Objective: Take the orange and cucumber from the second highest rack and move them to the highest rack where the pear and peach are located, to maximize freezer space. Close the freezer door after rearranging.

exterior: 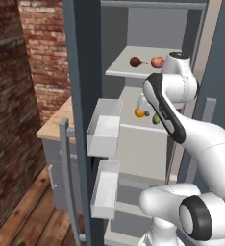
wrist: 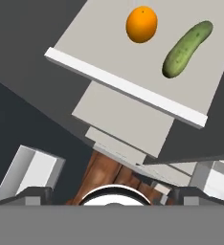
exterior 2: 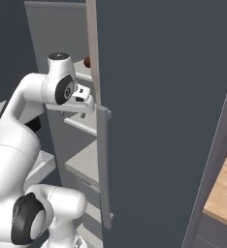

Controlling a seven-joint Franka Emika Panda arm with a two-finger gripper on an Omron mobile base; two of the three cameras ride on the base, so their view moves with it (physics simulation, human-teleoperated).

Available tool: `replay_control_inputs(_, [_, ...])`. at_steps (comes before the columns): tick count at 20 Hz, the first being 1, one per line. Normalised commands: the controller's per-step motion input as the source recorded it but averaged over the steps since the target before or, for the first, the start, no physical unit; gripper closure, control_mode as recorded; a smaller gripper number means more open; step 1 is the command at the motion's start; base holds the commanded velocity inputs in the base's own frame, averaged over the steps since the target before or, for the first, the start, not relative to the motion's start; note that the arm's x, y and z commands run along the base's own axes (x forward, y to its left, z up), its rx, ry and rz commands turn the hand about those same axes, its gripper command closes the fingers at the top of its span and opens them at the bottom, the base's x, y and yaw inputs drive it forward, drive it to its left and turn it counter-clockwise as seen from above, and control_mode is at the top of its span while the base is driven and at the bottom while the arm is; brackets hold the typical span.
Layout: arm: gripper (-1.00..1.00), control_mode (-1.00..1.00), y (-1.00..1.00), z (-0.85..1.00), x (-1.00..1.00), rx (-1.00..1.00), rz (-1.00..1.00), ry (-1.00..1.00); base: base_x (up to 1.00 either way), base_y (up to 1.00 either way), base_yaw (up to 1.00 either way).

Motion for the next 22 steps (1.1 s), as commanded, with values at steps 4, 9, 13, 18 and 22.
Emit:
replay_control_inputs(4, [-1.00, 1.00, 0.00, 0.00, 0.00, 0.00, 0.00, 0.00, 0.58, 0.52, 0.00])
replay_control_inputs(9, [-1.00, 1.00, 0.00, 0.00, 0.00, 0.00, 0.00, 0.00, 0.48, 0.53, -0.01])
replay_control_inputs(13, [-1.00, -1.00, 0.35, -0.02, -0.04, 0.00, 0.00, 0.00, 0.06, 0.12, 0.00])
replay_control_inputs(18, [-1.00, -1.00, 0.56, -0.02, -0.22, 0.02, 0.00, 0.00, 0.00, 0.00, 0.00])
replay_control_inputs(22, [-1.00, -1.00, 0.26, 0.01, -0.07, 0.00, -0.11, 0.00, 0.00, 0.00, 0.00])
